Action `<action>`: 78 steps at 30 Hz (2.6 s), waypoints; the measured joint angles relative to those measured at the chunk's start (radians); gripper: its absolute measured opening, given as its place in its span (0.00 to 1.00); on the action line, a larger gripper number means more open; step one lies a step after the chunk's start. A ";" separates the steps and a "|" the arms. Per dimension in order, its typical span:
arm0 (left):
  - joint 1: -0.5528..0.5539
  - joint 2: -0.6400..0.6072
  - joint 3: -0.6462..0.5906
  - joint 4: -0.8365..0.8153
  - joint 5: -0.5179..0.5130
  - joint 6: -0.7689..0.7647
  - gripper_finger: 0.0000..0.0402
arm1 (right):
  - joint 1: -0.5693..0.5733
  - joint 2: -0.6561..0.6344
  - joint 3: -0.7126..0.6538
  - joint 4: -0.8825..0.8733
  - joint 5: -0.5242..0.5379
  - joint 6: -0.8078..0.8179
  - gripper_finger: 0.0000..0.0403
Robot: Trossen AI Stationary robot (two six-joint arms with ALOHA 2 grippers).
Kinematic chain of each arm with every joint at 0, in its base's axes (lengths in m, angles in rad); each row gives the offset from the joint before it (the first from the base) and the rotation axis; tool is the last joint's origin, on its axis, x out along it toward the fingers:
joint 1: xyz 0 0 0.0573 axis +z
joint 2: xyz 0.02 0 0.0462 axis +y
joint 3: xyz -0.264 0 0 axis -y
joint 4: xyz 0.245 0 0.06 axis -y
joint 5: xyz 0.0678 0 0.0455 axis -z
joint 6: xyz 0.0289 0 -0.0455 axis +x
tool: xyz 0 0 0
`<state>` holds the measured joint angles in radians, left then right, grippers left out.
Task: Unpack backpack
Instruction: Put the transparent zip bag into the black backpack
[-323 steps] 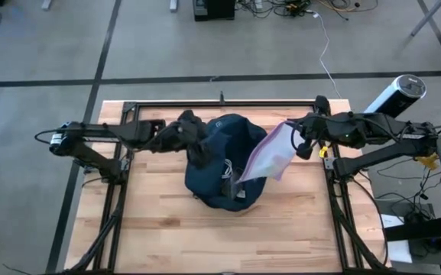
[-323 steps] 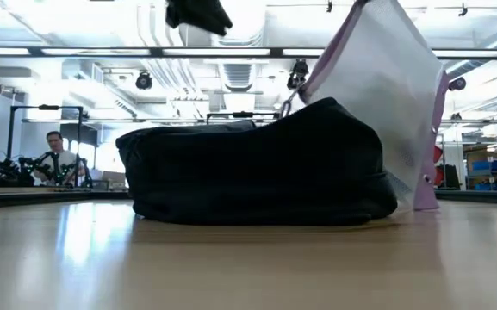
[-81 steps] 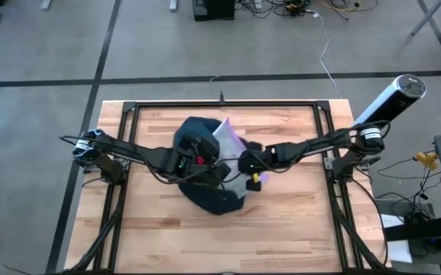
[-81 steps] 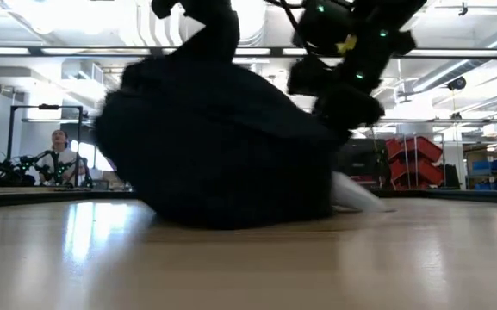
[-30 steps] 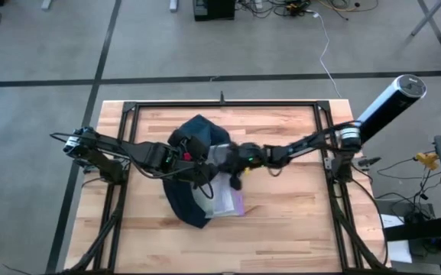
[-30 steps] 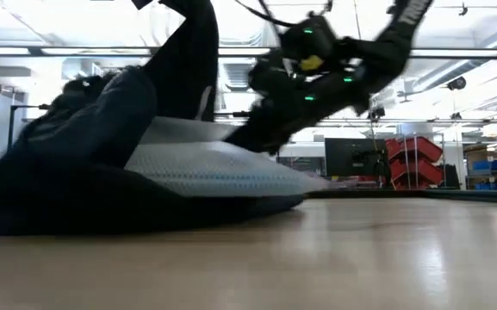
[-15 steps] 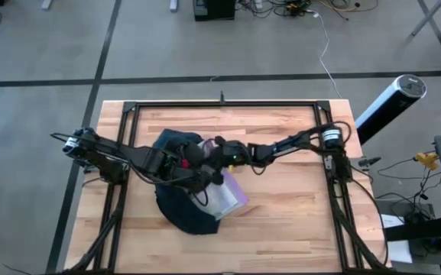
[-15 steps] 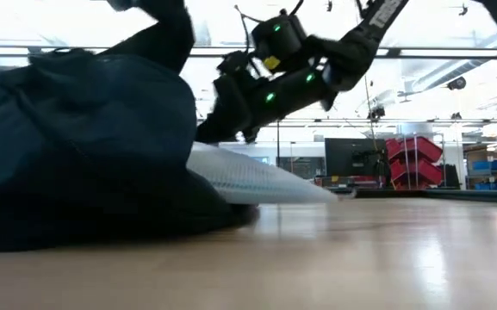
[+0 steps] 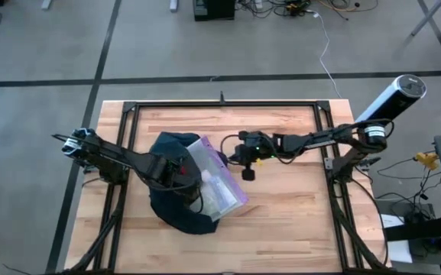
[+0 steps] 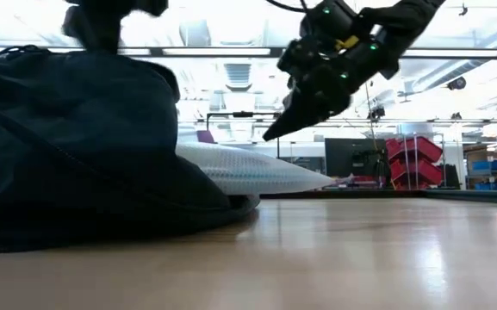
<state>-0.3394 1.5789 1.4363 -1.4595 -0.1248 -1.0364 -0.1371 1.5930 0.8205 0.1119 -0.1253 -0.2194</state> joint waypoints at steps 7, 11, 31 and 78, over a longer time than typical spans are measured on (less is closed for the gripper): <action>-0.081 -0.017 0.001 -0.111 0.077 -0.139 0.67 | 0.002 0.042 -0.065 -0.002 -0.017 0.010 0.00; -0.150 -0.062 -0.030 -0.111 0.139 -0.297 0.63 | 0.006 0.093 -0.066 0.012 -0.125 0.010 0.00; -0.383 -0.018 -0.695 0.977 0.225 -0.634 0.40 | 0.185 0.326 0.323 0.123 -0.194 0.036 0.00; -0.202 -0.140 -0.741 0.831 0.015 -0.365 0.39 | 0.164 0.499 0.482 0.025 -0.163 0.041 0.00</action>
<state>-0.5415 1.4391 0.6949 -0.6290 -0.1099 -1.4013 0.0265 2.0917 1.3023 0.1374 -0.2884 -0.1779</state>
